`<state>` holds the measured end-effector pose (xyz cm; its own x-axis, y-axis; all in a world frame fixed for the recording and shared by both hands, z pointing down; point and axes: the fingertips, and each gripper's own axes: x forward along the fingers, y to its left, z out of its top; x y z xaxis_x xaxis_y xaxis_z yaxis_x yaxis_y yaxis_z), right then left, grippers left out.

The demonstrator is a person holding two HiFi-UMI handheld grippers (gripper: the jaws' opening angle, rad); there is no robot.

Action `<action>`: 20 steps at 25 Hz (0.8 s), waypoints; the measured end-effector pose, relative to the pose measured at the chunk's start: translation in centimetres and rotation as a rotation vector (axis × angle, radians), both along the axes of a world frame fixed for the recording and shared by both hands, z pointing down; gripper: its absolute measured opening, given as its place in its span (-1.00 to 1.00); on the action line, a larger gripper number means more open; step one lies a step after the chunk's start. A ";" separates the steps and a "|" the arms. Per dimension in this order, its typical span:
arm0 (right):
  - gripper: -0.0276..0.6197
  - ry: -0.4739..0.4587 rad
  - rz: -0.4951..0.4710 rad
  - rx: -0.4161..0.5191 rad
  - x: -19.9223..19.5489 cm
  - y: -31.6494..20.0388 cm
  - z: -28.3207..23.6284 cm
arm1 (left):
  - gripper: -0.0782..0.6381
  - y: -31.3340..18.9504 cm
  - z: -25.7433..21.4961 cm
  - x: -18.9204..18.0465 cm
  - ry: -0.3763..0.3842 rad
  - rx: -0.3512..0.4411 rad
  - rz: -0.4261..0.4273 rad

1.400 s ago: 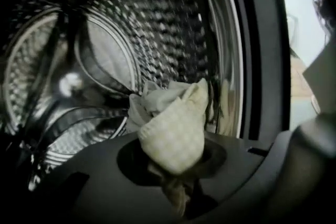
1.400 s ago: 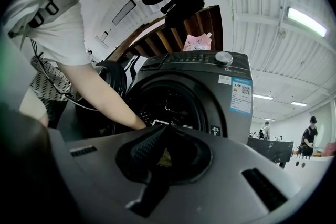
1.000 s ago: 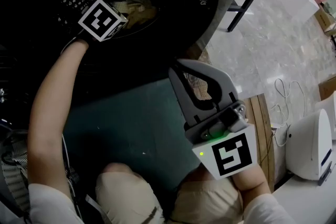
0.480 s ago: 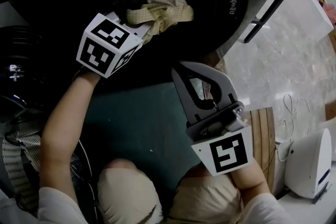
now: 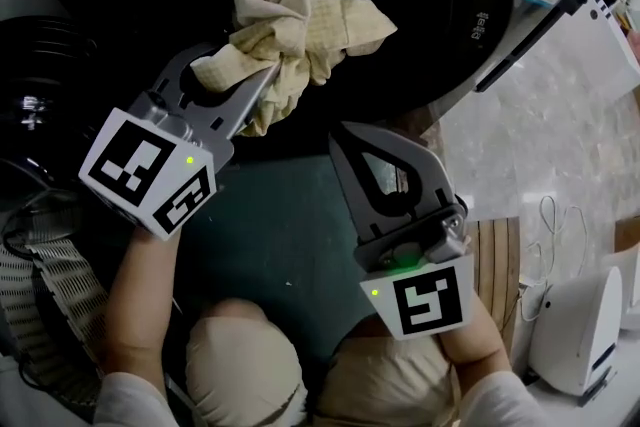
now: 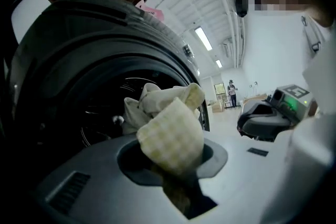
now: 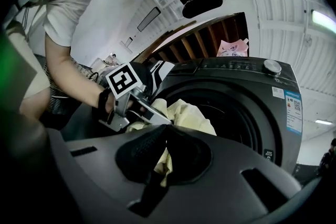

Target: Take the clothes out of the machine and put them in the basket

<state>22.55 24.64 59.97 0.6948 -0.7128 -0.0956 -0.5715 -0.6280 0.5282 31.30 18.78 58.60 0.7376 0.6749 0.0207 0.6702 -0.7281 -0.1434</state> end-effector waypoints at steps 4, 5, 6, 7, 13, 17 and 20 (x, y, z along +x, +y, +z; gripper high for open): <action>-0.88 -0.001 -0.007 -0.018 0.6 -0.3 0.5 | -0.49 -0.9 -0.3 -1.0 0.021 -0.063 -0.025; -0.88 -0.005 -0.006 -0.018 0.8 -0.4 0.7 | -0.49 -1.0 0.0 -1.3 0.027 -0.069 -0.031; -0.88 -0.010 -0.007 -0.018 0.8 -0.6 0.8 | -0.50 -1.1 0.3 -1.7 0.029 -0.079 -0.036; -0.88 -0.013 -0.011 -0.022 0.7 -1.0 1.0 | -0.50 -1.3 0.7 -2.2 0.029 -0.095 -0.040; -0.88 0.049 -0.023 -0.090 0.9 -1.8 0.7 | -0.50 -2.6 0.7 -3.0 0.027 -0.191 -0.093; -0.88 0.018 -0.033 -0.139 1.5 -1.8 -1.6 | -0.50 -2.8 -1.0 -2.6 -0.001 -0.236 -0.128; -0.88 -0.044 -0.078 -0.149 0.5 -3.4 -5.7 | -0.50 -4.4 -4.2 -3.9 -0.039 -0.251 -0.179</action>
